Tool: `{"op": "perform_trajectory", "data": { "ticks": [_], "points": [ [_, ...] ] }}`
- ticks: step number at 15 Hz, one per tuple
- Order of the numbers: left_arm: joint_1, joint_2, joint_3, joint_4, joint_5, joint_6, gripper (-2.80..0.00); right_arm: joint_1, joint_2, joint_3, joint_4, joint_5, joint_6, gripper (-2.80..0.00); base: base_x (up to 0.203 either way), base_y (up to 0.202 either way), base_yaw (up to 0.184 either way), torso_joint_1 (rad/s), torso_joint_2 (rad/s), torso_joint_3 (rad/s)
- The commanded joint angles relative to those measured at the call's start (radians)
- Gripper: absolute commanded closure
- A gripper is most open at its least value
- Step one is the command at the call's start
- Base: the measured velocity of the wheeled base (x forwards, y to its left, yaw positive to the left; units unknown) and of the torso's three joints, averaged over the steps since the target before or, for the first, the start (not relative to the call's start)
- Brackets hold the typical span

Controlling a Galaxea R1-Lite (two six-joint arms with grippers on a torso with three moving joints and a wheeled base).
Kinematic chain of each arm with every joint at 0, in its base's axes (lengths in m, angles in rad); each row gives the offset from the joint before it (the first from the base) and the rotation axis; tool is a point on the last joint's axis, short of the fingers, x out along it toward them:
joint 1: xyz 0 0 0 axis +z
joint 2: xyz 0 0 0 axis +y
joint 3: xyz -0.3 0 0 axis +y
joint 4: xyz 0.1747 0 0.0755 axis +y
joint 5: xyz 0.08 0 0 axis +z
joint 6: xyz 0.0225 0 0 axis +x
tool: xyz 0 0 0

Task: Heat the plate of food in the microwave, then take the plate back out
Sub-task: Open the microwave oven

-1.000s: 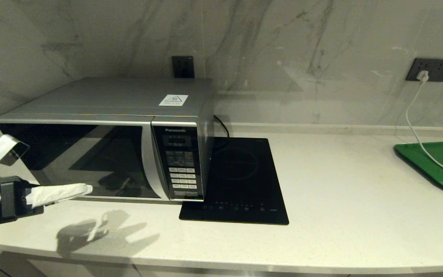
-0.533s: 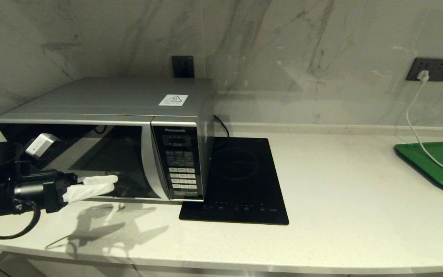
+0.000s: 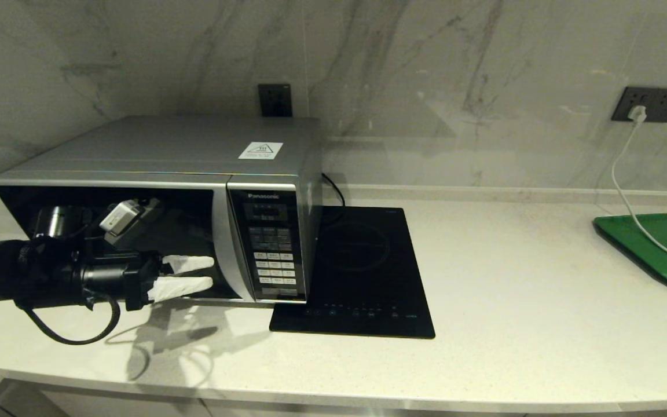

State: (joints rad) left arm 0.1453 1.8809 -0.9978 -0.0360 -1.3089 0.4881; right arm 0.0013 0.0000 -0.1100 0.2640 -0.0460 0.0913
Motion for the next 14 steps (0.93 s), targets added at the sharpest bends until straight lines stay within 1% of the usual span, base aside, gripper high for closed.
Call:
{"op": "perform_trajectory", "data": {
  "ticks": [1,6,10,14],
  "points": [
    [-0.019,0.005,-0.012,-0.001,-0.009,0.003,-2.8,0.0,0.0,0.001,0.001,0.0,0.001,0.0,0.0,0.0,0.0,0.0,0.0,0.0],
    [-0.035,0.007,-0.02,-0.003,-0.007,0.006,-2.8,0.001,0.0,0.0,0.001,0.0,0.001,0.0,0.0,0.0,0.0,0.0,0.0,0.0],
    [-0.05,0.015,-0.032,-0.042,-0.007,0.006,-2.8,0.0,0.0,0.0,0.001,0.0,0.001,0.0,0.0,0.0,0.0,0.0,0.0,0.0],
    [-0.082,0.015,-0.032,-0.044,-0.009,0.007,-2.8,0.0,0.0,0.0,0.001,0.0,0.001,0.0,0.0,0.0,0.0,0.0,0.0,0.0]
  ]
}}
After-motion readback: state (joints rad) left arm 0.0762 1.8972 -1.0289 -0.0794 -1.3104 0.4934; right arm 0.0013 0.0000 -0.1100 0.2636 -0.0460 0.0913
